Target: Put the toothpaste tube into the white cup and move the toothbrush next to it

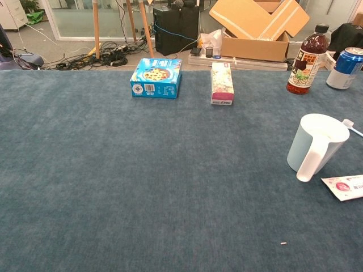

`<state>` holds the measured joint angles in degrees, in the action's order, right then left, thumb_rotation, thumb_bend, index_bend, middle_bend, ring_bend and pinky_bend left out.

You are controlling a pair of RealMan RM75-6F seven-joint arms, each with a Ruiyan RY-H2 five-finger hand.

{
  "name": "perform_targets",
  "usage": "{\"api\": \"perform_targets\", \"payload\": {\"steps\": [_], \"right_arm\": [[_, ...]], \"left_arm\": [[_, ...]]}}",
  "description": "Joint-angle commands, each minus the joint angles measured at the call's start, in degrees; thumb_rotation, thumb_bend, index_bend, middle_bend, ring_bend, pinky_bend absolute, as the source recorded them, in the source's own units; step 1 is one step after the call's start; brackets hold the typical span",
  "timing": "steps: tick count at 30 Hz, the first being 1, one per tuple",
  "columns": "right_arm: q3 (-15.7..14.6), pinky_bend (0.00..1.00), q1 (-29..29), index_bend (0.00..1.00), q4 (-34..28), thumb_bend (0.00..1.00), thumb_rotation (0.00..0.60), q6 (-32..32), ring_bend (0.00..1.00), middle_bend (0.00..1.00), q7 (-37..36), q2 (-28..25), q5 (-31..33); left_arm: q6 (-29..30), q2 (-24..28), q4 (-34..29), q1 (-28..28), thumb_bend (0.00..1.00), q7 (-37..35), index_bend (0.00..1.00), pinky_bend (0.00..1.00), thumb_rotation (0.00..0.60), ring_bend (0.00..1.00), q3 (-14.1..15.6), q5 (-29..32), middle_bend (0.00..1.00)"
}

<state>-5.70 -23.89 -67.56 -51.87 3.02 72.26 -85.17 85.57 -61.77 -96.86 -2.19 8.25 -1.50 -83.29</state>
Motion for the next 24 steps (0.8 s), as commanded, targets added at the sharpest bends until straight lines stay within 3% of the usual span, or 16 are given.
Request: {"api": "perform_targets", "payload": {"steps": [1, 11, 19, 24], "right_arm": [[0.03, 0.05, -0.05, 0.41, 0.14, 0.25, 0.600, 0.23, 0.00, 0.00, 0.07, 0.14, 0.08], [0.01, 0.05, -0.18, 0.41, 0.60, 0.26, 0.600, 0.83, 0.00, 0.00, 0.30, 0.77, -0.05], [0.17, 0.05, -0.14, 0.56, 0.67, 0.31, 0.600, 0.81, 0.00, 0.00, 0.95, 1.15, 0.05], [0.17, 0.05, 0.18, 0.60, -0.70, 0.32, 0.600, -0.24, 0.00, 0.00, 0.61, 0.28, -0.34]], "left_arm": [[-0.01, 0.01, -0.02, -0.01, 0.10, -0.01, 0.28, 0.45, 0.600, 0.35, -0.01, 0.01, 0.34], [-0.03, 0.04, -0.05, 0.02, 0.10, -0.02, 0.28, 0.45, 0.600, 0.35, 0.02, 0.02, 0.34], [-0.02, 0.11, -0.11, 0.02, 0.10, -0.11, 0.28, 0.45, 0.600, 0.35, 0.01, 0.00, 0.34], [0.01, 0.15, -0.11, 0.03, 0.10, -0.24, 0.28, 0.45, 0.600, 0.35, -0.04, 0.03, 0.34]]}}
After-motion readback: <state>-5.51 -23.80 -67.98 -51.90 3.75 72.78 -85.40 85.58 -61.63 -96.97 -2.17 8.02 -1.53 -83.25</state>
